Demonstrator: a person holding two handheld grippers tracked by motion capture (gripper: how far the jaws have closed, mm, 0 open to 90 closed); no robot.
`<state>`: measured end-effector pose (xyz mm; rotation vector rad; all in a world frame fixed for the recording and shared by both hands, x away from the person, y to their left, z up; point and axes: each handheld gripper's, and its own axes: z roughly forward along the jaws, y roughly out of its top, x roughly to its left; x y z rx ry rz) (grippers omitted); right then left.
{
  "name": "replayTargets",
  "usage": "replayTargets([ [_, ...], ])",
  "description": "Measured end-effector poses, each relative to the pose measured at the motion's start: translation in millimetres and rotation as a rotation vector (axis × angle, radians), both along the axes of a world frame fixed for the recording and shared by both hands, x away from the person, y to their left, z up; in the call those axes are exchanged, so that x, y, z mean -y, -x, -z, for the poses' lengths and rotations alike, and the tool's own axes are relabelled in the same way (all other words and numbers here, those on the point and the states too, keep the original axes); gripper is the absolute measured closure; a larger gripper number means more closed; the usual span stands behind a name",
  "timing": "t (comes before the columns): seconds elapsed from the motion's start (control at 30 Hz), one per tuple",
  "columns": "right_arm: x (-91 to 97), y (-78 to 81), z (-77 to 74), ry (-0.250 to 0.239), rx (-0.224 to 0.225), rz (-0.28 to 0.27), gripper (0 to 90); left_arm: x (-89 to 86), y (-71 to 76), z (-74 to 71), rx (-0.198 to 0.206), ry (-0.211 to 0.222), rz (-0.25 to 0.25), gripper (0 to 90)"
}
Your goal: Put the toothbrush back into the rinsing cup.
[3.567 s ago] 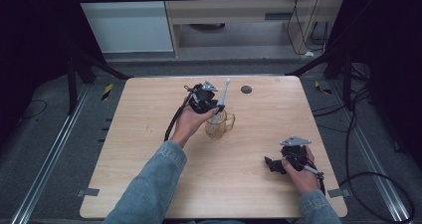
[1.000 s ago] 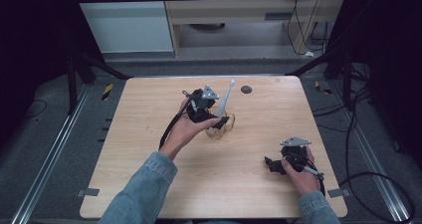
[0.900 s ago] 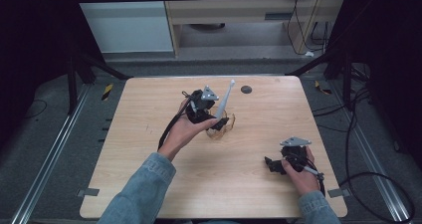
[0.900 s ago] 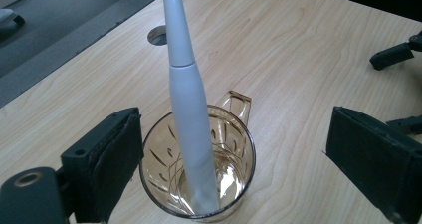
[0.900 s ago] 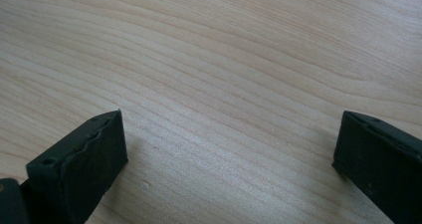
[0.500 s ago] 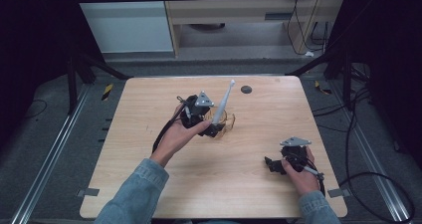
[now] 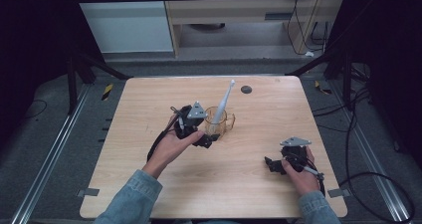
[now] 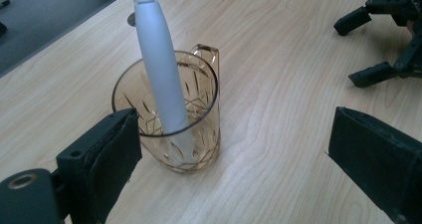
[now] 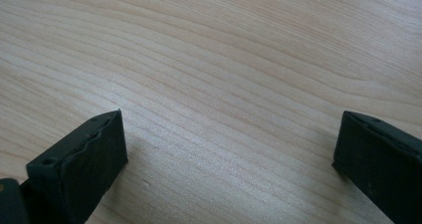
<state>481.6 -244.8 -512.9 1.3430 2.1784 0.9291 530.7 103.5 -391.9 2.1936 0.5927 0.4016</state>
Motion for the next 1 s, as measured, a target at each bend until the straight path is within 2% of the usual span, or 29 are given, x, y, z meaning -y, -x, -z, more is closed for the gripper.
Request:
replayTargets([
  [0.3,-0.1,0.2,0.0,0.0,0.0,0.0,0.3,-14.0,7.1,13.1,-0.002,-0.004,-0.04,5.8],
  [0.43,-0.1,0.2,0.0,-0.001,0.0,0.0,0.3,-18.6,7.7,21.2,-0.006,-0.035,-0.078,5.8],
  [0.7,-0.1,0.2,0.0,-0.001,0.0,0.0,0.3,-34.4,6.6,37.8,-0.053,-0.051,-0.128,5.9],
  [0.83,-0.1,0.2,0.0,-0.001,0.0,0.0,0.3,-43.4,5.3,43.0,-0.071,-0.016,-0.135,6.0],
  [1.0,-0.2,0.3,0.1,-0.001,0.001,-0.001,0.3,-55.3,3.7,48.9,-0.085,-0.025,-0.175,5.9],
])
